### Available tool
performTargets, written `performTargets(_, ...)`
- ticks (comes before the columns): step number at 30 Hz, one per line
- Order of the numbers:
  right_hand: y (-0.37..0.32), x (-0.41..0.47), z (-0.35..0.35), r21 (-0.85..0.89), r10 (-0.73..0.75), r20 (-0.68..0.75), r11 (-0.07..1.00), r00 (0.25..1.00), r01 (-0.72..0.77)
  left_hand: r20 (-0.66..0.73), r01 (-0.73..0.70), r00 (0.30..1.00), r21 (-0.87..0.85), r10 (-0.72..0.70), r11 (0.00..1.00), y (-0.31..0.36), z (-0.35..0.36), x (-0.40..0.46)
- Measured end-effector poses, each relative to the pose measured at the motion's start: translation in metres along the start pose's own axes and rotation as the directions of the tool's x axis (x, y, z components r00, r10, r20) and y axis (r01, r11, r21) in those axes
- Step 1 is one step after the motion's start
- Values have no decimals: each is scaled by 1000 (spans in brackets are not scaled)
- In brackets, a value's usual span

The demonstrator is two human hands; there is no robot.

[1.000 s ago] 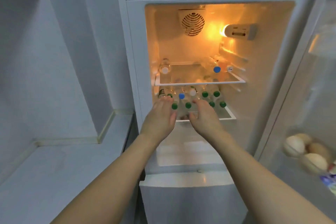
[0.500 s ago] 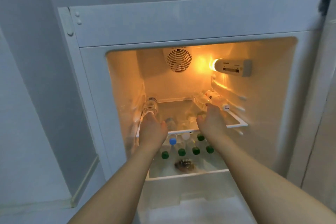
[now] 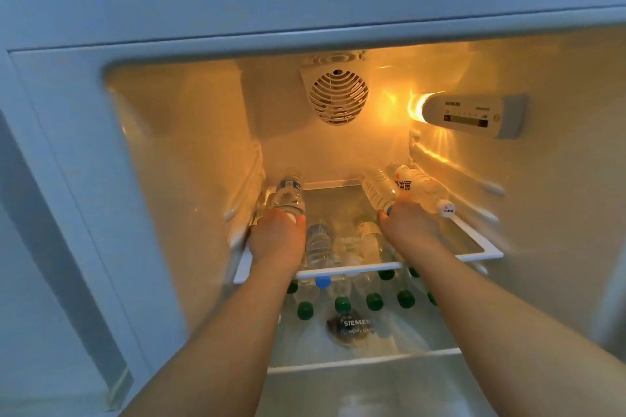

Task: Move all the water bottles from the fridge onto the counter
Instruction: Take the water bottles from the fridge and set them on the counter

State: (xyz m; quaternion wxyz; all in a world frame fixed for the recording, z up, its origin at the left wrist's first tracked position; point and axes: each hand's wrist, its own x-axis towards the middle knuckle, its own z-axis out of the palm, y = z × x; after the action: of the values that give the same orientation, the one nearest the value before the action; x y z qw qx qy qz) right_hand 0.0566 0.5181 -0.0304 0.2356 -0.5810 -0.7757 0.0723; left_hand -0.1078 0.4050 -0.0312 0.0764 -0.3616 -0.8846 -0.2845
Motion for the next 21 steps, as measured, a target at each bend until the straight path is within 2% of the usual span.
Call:
performTargets(3, 2, 9, 6, 13, -16, -19, 1000, 1000, 17, -36, -109, 993, 111, 114, 988, 2, 10, 4)
performTargets(9, 7, 11, 10, 25, -35, -27, 999, 999, 36, -83, -101, 990, 184, 118, 978, -1, 16, 8)
performTargets(17, 8, 12, 11, 60, -27, -24, 998, 999, 28, -114, -91, 987, 166, 110, 982, 3, 17, 9)
performTargets(21, 9, 12, 14, 90, -45, -48, 995, 998, 50, -83, -91, 991, 158, 105, 983, 2, 14, 8)
